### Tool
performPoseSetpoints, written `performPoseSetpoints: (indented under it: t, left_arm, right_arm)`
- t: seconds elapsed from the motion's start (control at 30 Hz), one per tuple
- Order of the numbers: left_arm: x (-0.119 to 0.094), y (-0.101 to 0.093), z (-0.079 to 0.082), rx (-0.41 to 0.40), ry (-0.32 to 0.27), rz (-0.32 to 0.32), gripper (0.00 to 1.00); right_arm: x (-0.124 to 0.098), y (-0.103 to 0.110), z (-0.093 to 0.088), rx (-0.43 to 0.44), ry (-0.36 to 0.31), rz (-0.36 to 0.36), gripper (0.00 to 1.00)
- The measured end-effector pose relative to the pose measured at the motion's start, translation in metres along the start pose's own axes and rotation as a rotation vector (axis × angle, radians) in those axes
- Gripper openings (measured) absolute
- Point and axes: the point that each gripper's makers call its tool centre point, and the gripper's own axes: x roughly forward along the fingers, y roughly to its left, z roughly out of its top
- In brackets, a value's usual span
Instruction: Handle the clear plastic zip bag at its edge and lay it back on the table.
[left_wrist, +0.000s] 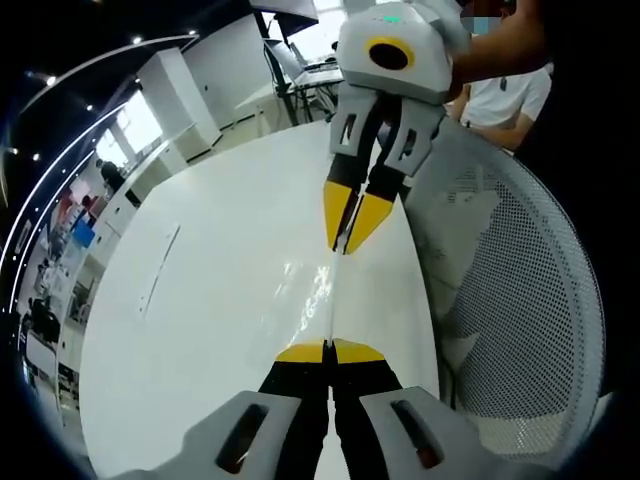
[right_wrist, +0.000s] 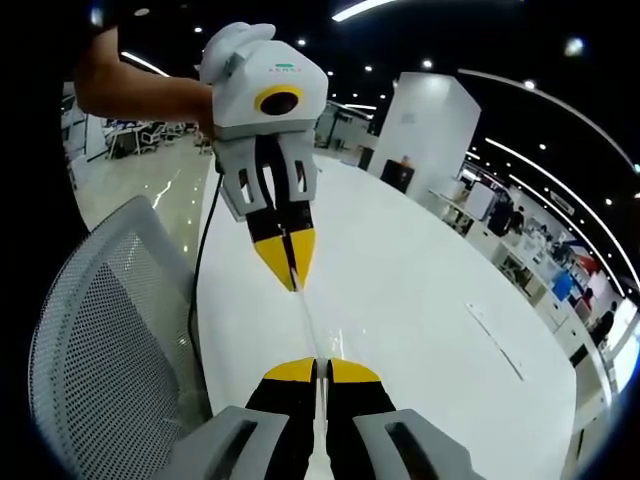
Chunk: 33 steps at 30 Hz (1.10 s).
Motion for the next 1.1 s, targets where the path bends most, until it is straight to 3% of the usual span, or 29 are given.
performPoseSetpoints:
  t: [1.1]
  left_arm:
    - [-0.0019, 0.0008, 0.0008, -0.007, -0.003, 0.009, 0.00]
  right_arm:
    - [-0.0028, -0.0002, -0.0001, 0.002, -0.001, -0.006, 0.00]
